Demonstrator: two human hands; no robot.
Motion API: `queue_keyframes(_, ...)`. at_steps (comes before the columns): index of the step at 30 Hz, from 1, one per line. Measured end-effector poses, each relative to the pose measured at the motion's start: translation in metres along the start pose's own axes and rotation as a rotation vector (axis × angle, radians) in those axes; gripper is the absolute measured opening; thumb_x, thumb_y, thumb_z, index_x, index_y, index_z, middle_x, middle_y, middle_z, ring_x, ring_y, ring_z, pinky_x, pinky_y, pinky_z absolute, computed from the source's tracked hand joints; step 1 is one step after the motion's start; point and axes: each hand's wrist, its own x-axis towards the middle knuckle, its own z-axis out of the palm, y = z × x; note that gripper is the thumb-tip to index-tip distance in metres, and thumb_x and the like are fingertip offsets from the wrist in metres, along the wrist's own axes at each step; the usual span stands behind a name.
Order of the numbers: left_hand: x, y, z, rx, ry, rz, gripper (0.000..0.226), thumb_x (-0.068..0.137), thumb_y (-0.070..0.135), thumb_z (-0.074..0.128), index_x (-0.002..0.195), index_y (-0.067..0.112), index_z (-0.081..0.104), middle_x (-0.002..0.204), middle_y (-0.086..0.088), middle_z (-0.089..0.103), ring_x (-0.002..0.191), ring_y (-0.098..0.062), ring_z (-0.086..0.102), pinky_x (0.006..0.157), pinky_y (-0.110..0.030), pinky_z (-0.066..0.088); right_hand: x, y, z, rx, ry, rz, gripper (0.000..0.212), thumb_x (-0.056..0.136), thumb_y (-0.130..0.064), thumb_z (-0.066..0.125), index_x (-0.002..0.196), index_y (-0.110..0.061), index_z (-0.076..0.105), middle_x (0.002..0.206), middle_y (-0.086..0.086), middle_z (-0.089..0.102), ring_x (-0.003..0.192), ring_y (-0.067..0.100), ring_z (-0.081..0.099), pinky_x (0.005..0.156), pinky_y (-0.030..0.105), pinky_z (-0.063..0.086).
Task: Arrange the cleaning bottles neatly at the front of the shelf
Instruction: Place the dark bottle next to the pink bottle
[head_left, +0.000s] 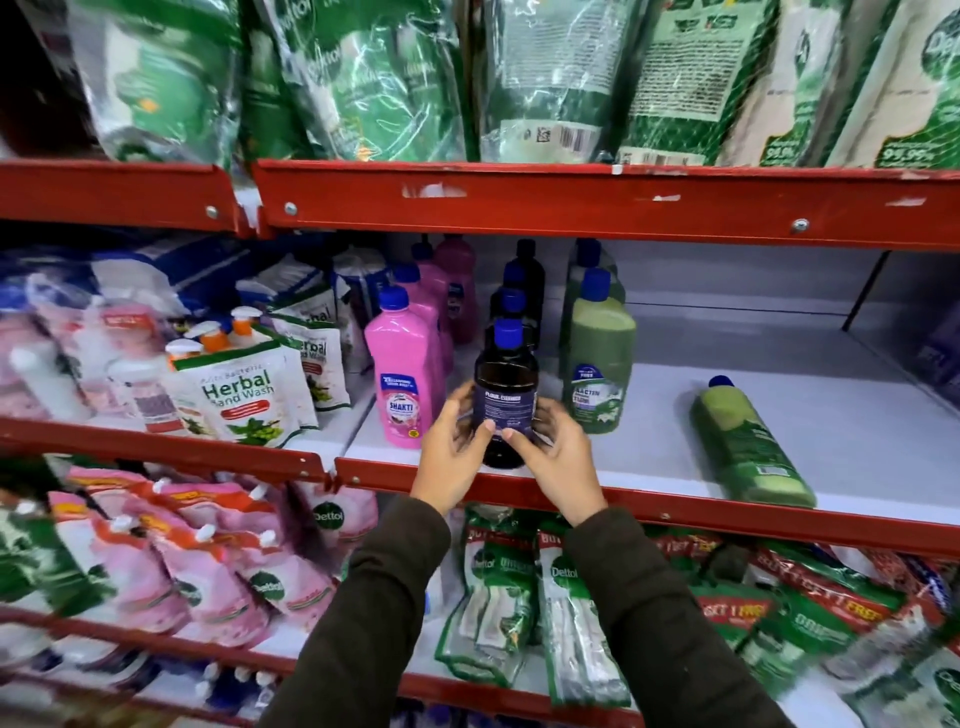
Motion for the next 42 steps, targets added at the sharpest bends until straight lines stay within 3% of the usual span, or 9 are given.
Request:
queue_keyframes(4, 0.002, -0.003, -0.002, 0.002, 0.033, 0.025, 0.039, 0.101, 0.001, 0.039, 0.133, 0.024, 0.046, 0.128, 0.009, 0.058, 0.12, 0.001, 0.055, 0.106, -0.019, 0.043, -0.001, 0.003, -0.003, -0.035, 0.089, -0.012, 0.045, 0.082, -0.014, 0.079, 0.122, -0.012, 0.06, 0.121, 0.005, 0.067, 0.108, 0.015, 0.065, 0.094, 0.02, 0.052)
queue_keyframes(8, 0.005, -0.009, -0.001, 0.063, 0.08, -0.016, 0.051, 0.097, 0.002, 0.048, 0.143, 0.02, 0.035, 0.116, 0.002, 0.061, 0.102, 0.011, 0.059, 0.098, -0.026, 0.05, -0.003, 0.003, -0.008, -0.038, 0.091, -0.026, 0.038, 0.086, -0.004, 0.071, 0.116, -0.02, 0.056, 0.112, 0.004, 0.065, 0.095, 0.009, 0.064, 0.086, 0.016, 0.052)
queue_keyframes(11, 0.008, -0.009, -0.002, 0.124, -0.027, -0.057, 0.067, 0.097, 0.009, 0.051, 0.154, 0.021, 0.017, 0.14, -0.005, 0.053, 0.122, -0.008, 0.056, 0.106, -0.031, 0.045, -0.005, 0.003, -0.01, -0.037, -0.057, 0.018, 0.053, 0.085, 0.005, 0.066, 0.131, -0.018, 0.055, 0.121, 0.003, 0.068, 0.105, 0.008, 0.067, 0.093, 0.022, 0.054)
queue_keyframes(14, 0.009, -0.004, -0.004, 0.122, -0.142, -0.069, 0.063, 0.098, 0.013, 0.052, 0.153, 0.023, 0.024, 0.157, -0.001, 0.035, 0.143, -0.014, 0.036, 0.113, -0.027, 0.032, -0.004, 0.001, -0.011, -0.005, -0.152, 0.06, 0.063, 0.079, 0.008, 0.074, 0.132, -0.014, 0.048, 0.127, 0.001, 0.065, 0.113, 0.005, 0.064, 0.102, 0.023, 0.052)
queue_keyframes(22, 0.006, -0.005, 0.002, 0.16, -0.038, -0.042, 0.054, 0.087, 0.004, 0.062, 0.126, 0.028, 0.034, 0.129, -0.003, 0.054, 0.123, -0.02, 0.055, 0.111, -0.048, 0.045, 0.009, 0.005, -0.01, -0.134, -0.198, 0.046, 0.054, 0.092, 0.006, 0.058, 0.143, -0.004, 0.041, 0.132, 0.008, 0.06, 0.122, 0.015, 0.057, 0.096, 0.006, 0.047)
queue_keyframes(27, 0.001, 0.0, 0.006, 0.175, 0.002, 0.007, 0.054, 0.086, 0.004, 0.064, 0.131, 0.02, 0.038, 0.131, -0.007, 0.055, 0.121, -0.021, 0.057, 0.109, -0.048, 0.047, 0.009, 0.004, -0.009, -0.19, -0.172, 0.036, 0.056, 0.092, 0.003, 0.059, 0.145, -0.007, 0.042, 0.14, 0.014, 0.056, 0.125, 0.017, 0.054, 0.11, 0.04, 0.048)
queue_keyframes(32, -0.014, 0.003, 0.013, 0.208, 0.158, 0.072, 0.06, 0.088, 0.012, 0.065, 0.14, 0.019, 0.036, 0.14, -0.004, 0.041, 0.125, -0.013, 0.049, 0.108, -0.035, 0.047, -0.007, -0.005, -0.02, -0.009, -0.012, 0.037, 0.057, 0.09, 0.009, 0.058, 0.139, -0.016, 0.046, 0.142, 0.002, 0.051, 0.13, 0.017, 0.049, 0.111, 0.033, 0.041)
queue_keyframes(36, -0.03, 0.019, 0.034, 0.209, 0.378, 0.237, 0.044, 0.089, 0.006, 0.061, 0.131, 0.015, 0.05, 0.125, -0.003, 0.048, 0.091, 0.002, 0.049, 0.08, -0.009, 0.045, -0.02, -0.006, -0.057, -0.072, 0.178, -0.102, 0.05, 0.088, 0.004, 0.06, 0.123, -0.031, 0.057, 0.133, 0.001, 0.056, 0.126, 0.013, 0.054, 0.113, 0.036, 0.042)
queue_keyframes(42, -0.024, 0.045, 0.112, 0.206, 0.062, 0.294, 0.033, 0.093, 0.013, 0.058, 0.125, 0.019, 0.056, 0.112, 0.001, 0.052, 0.078, -0.008, 0.053, 0.07, -0.009, 0.044, -0.018, -0.007, -0.156, -0.724, 0.548, 0.143, 0.025, 0.097, -0.015, 0.05, 0.117, -0.01, 0.064, 0.125, 0.018, 0.06, 0.124, 0.035, 0.046, 0.106, 0.044, 0.024)
